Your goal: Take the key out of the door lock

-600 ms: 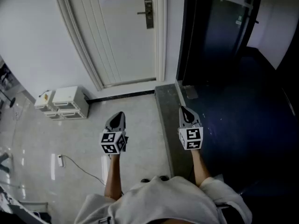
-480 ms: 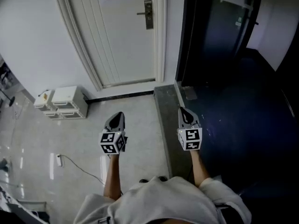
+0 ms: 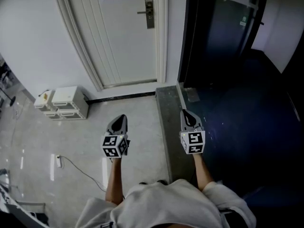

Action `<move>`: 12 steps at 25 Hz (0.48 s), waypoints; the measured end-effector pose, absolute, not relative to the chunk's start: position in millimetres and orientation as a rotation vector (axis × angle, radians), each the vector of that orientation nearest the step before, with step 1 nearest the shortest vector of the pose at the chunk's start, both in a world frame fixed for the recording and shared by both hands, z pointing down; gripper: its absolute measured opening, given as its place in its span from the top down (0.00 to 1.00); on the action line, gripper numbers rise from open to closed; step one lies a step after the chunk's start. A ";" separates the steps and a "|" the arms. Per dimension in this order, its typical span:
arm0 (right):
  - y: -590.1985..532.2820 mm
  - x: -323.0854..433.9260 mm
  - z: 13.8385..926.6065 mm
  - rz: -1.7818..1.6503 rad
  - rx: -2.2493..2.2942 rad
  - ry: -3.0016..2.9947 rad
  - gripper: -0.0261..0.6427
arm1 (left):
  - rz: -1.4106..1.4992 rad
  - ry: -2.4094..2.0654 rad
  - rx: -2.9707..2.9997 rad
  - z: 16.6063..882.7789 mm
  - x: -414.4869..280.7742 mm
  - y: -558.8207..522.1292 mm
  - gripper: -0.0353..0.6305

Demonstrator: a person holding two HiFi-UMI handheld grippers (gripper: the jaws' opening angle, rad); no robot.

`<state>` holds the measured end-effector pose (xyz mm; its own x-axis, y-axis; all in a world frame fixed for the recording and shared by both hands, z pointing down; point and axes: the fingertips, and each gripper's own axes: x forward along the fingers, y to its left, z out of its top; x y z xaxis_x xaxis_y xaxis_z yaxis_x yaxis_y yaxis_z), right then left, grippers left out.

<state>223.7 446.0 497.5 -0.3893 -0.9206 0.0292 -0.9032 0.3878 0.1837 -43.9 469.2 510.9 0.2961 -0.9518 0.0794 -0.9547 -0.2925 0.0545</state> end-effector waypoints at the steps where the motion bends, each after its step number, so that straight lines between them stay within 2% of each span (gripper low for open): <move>1: 445.4 225.1 497.6 -0.209 1.654 -2.513 0.93 | 0.049 -1.810 2.453 511.9 -41.1 468.9 0.92; 12: 418.1 222.2 509.6 -0.187 1.616 -2.512 0.93 | 0.072 -1.801 2.429 533.4 -40.5 447.2 0.92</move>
<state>222.2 418.1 509.6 -0.4088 -0.9108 0.0572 -0.8923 0.4121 0.1843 -40.5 447.2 533.4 0.2925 -0.9502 0.1077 -0.9558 -0.2868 0.0654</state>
